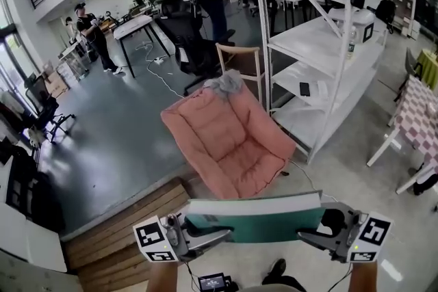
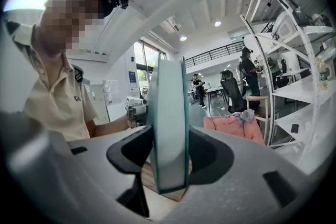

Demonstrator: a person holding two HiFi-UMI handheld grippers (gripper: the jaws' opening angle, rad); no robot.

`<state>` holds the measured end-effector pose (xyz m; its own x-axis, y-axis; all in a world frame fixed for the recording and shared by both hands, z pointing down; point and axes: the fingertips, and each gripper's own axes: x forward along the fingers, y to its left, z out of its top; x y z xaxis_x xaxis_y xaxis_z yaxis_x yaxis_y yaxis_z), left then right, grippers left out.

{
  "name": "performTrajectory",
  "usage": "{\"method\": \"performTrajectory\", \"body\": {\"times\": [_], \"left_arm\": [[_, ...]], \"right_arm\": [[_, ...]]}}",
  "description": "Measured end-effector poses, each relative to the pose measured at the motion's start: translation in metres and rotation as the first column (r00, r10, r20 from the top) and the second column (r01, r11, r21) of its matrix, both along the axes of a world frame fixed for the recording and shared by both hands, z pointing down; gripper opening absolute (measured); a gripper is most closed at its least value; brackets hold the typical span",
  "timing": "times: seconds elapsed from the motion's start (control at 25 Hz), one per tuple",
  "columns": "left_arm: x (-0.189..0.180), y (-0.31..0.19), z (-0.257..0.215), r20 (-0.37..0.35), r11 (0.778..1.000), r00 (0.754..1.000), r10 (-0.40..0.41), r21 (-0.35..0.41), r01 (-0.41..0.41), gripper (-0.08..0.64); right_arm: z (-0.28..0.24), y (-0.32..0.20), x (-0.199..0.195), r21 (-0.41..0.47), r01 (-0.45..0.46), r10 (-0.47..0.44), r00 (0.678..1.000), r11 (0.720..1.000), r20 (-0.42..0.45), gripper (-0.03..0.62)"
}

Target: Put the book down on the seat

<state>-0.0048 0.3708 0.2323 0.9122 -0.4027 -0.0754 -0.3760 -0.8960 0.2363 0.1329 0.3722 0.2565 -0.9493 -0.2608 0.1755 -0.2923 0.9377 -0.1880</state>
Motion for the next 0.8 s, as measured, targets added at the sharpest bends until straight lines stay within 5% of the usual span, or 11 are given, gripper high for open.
{"method": "performTrajectory", "body": {"times": [0.8], "left_arm": [[0.107,-0.067,-0.002,0.064,0.998,0.997,-0.050,-0.030,0.052,0.222]], "right_arm": [[0.004,-0.074,0.104,-0.010,0.042,-0.041,0.995,0.999,0.087,0.193]]}}
